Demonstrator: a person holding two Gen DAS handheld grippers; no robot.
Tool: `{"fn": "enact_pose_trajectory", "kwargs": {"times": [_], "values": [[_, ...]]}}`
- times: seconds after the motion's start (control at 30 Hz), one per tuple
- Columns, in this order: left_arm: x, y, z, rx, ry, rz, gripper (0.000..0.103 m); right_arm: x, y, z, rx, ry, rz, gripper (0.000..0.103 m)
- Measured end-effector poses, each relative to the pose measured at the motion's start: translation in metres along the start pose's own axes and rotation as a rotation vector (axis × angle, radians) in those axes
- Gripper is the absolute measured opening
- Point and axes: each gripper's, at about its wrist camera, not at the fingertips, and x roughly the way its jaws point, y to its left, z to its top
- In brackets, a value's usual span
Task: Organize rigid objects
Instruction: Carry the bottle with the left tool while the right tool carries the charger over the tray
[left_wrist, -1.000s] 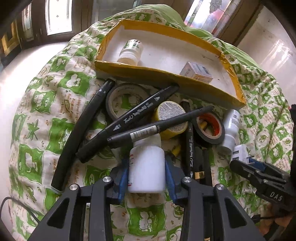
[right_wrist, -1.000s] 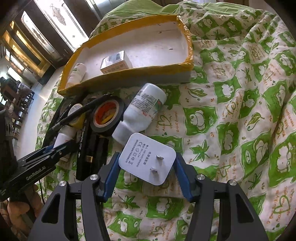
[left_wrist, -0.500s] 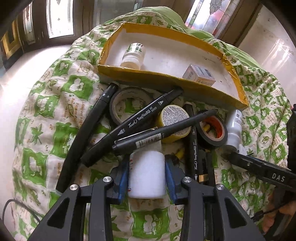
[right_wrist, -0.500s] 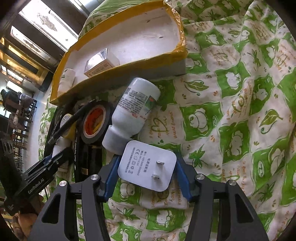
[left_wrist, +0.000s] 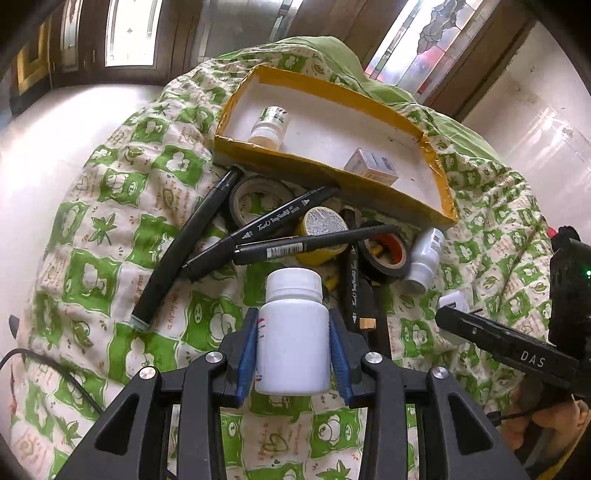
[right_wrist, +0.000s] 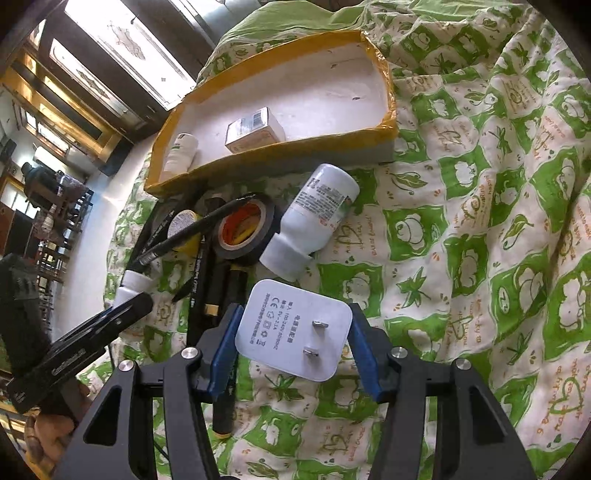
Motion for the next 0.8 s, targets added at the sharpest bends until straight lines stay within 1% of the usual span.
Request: {"fn": "enact_pose_trajectory", "kwargs": {"times": [0.43,0.63,0.8], "values": [[-0.002,-0.005,-0.001,0.029,-0.017,0.067,0.037,0.0,0.004,0.0,-0.022,-0.021,-0.025,0.055],[-0.006,-0.011,-0.002,0.058,-0.043,0.12,0.037,-0.012,0.014,0.001,-0.076,-0.088,-0.062,0.055],[-0.009,-0.014,-0.002,0.079,-0.056,0.143,0.037,-0.015,0.019,0.001,-0.115,-0.108,-0.09,0.055]]}}
